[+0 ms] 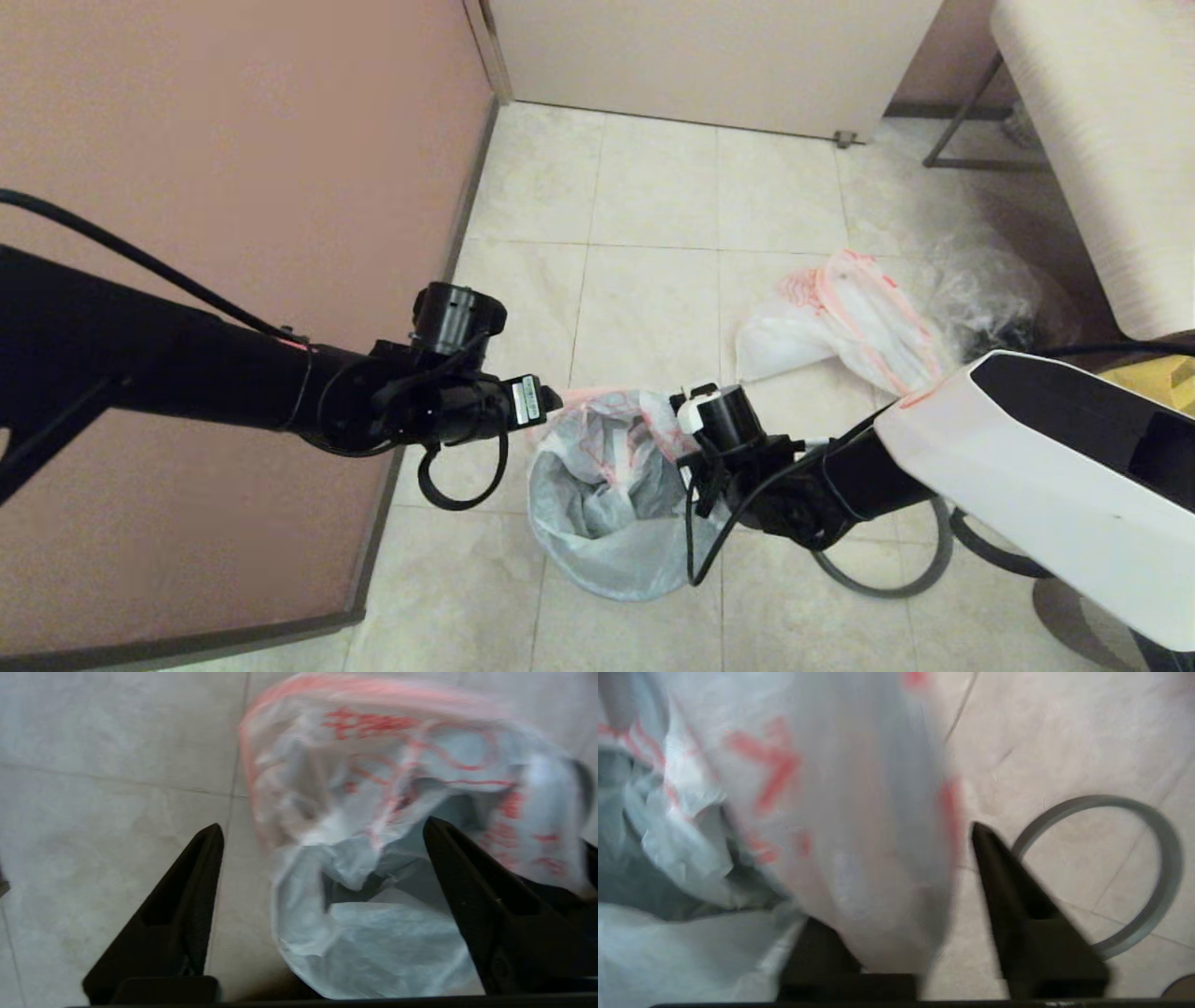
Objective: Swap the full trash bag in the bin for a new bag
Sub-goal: Put the new garbage bag on the trash can
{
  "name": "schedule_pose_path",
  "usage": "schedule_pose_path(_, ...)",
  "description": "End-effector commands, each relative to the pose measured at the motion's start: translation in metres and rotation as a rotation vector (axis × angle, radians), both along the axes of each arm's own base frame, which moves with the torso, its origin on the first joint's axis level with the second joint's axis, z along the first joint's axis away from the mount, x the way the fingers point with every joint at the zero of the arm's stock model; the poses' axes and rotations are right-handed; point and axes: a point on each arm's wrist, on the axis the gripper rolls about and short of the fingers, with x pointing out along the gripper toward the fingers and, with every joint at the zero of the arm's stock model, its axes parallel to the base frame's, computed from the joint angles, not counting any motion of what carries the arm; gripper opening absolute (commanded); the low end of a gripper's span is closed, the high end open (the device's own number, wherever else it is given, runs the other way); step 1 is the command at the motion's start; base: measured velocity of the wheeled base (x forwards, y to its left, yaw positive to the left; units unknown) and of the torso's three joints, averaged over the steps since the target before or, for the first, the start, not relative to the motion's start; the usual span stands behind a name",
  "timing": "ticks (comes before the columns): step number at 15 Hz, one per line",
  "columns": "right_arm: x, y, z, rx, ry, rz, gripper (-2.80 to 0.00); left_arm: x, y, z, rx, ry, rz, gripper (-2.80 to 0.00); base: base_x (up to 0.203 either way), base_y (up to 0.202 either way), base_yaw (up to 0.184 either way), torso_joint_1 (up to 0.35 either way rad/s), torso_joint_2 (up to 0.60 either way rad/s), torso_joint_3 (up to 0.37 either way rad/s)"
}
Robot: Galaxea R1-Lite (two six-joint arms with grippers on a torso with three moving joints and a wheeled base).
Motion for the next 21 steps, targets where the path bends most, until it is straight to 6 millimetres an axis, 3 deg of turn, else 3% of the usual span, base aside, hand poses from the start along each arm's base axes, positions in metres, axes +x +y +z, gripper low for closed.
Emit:
schedule_pose_path(1, -0.002, -0.001, 0.011, 0.012, -0.021, -0.004, 0.0, -0.005, -0.002, 0.01, -0.013, -0.024, -0.006, 0.0, 0.0, 0.0, 0.0, 0.0, 0.0, 0.0)
schedule_pose_path(5, -0.04, -0.013, 0.044, -0.031, -0.02, -0.016, 0.0, -0.014, -0.001, 0.021, -0.017, -0.031, -0.018, 0.0, 0.0, 0.0, 0.0, 0.0, 0.0, 0.0)
schedule_pose_path(8, -0.062, -0.016, 0.037, -0.109, 0.038, -0.018, 0.0, -0.013, -0.002, 0.02, -0.015, -0.028, -0.019, 0.0, 0.0, 0.0, 0.0, 0.0, 0.0, 0.0)
schedule_pose_path(11, -0.064, -0.009, 0.039, -0.048, 0.027, 0.038, 0.0, -0.012, -0.002, 0.018, -0.012, -0.024, -0.018, 0.0, 0.0, 0.0, 0.0, 0.0, 0.0, 0.0)
schedule_pose_path(12, -0.068, -0.007, 0.044, -0.034, 0.013, 0.049, 0.0, -0.013, -0.002, 0.018, -0.011, -0.023, -0.02, -2.8, 0.0, 0.0, 0.0, 0.0, 0.0, 0.0)
schedule_pose_path(15, -0.084, -0.007, 0.067, -0.003, -0.026, 0.079, 0.0, -0.015, 0.0, 0.024, -0.008, -0.017, -0.018, -2.8, 0.0, 0.0, 0.0, 0.0, 0.0, 0.0)
schedule_pose_path(16, -0.088, -0.003, 0.067, -0.009, -0.026, 0.1, -2.8, -0.019, 0.001, 0.031, -0.013, -0.029, -0.02, -2.8, 0.0, 0.0, 0.0, 0.0, 0.0, 0.0)
schedule_pose_path(21, -0.072, 0.048, 0.043, -0.073, -0.013, 0.172, -2.8, -0.033, 0.01, 0.059, 0.012, -0.082, -0.034, -2.8, 0.0, 0.0, 0.0, 0.0, 0.0, 0.0)
